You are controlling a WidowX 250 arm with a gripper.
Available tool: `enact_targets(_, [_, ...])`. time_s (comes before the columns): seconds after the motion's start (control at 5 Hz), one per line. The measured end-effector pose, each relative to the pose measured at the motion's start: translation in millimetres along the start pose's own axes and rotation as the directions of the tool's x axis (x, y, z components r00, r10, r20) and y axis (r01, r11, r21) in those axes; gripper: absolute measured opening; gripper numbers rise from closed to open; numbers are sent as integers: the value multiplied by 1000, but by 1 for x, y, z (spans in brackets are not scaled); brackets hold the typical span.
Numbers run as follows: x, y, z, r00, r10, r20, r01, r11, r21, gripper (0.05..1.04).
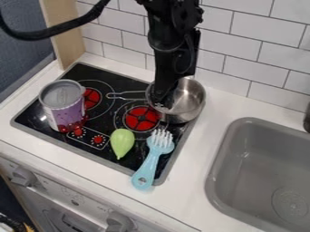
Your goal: Move the purple can to the back side of the left burner
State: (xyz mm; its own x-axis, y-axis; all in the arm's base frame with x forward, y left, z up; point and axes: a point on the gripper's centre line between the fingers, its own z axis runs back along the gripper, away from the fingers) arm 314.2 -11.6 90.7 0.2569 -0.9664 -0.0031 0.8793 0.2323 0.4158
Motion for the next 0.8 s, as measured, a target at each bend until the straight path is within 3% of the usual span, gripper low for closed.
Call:
enact_targets(0.2, [-1, -6, -6, 1000, 2, -12, -3, 1000, -28, 1000])
enact_targets(0.4, [-14, -6, 1, 997, 47, -55, -48, 998, -32, 1000])
enact_targets(0.6, [-40, -3, 21, 977, 203, -62, -205, 978, -24, 1000])
enact_targets(0.8, [-69, -8, 37, 923, 367, -113, -374, 926, -44, 1000])
